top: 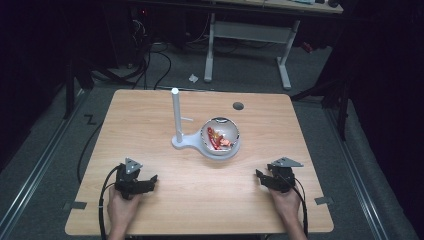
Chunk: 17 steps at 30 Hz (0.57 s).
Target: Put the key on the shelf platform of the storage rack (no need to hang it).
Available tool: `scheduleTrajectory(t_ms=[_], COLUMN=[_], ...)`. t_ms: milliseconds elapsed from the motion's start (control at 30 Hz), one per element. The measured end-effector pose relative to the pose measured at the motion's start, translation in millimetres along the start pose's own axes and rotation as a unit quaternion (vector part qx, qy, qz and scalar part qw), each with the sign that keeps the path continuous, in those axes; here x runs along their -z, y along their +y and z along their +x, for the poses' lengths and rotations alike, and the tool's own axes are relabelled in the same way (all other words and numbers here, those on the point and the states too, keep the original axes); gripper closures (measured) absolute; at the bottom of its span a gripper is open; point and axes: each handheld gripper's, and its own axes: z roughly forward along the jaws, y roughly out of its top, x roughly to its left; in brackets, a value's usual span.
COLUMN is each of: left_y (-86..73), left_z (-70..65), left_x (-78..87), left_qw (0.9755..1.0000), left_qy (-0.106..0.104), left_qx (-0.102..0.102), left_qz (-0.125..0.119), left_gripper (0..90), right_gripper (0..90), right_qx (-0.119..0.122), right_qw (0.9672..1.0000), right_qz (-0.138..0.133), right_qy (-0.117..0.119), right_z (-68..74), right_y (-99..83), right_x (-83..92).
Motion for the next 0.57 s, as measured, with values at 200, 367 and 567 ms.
scheduleTrajectory(t_ms=[200,367,567], left_y=[0.0,-0.1,0.3], left_z=[0.2,0.8,0.3], left_x=[0.2,0.2,0.0], left_qw=[1.0,1.0,1.0], left_qy=[-0.001,-0.002,-0.004], left_qx=[0.0,0.003,-0.002], left_qz=[0.001,-0.001,0.0], left_gripper=[15.4,15.4,15.4], right_gripper=[42.9,42.9,42.7], right_qx=[0.008,0.007,0.009], right_qw=[0.9999,0.9999,0.9999], right_qz=[0.001,0.001,0.002], right_qy=[-0.008,-0.007,-0.009], right_z=[2.1,1.9,2.5], right_y=[0.1,0.2,0.1], right_x=[-0.4,-0.4,-0.4])
